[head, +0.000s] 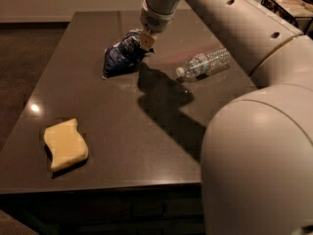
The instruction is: Move blue chip bag near sponge
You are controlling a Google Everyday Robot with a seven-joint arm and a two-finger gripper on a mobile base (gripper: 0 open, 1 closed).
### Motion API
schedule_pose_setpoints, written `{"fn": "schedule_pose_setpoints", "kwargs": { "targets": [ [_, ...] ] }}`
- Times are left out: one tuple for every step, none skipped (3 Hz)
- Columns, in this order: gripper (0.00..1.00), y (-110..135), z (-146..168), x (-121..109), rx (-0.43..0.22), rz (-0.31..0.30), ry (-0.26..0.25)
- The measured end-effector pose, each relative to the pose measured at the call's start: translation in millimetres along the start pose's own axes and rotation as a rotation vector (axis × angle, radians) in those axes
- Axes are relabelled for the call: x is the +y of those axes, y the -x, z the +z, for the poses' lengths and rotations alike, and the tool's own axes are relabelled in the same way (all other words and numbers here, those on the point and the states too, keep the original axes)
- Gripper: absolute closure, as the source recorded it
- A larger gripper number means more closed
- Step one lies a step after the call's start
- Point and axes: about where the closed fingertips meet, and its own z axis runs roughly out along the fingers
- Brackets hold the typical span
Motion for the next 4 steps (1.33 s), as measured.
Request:
{"fn": "schedule_pose_setpoints", "kwargs": {
  "targets": [
    [1.00, 16.3, -23.4, 20.5, -0.068, -0.059, 0.011],
    [1.00, 32.7, -48.2, 54.7, -0.146, -0.135, 0.037],
    [1.00, 41.9, -68.3, 98.8, -0.191, -0.212, 0.077],
    [1.00, 44.9, -84.9, 142.9, -0.212, -0.270, 0.119]
  ]
}}
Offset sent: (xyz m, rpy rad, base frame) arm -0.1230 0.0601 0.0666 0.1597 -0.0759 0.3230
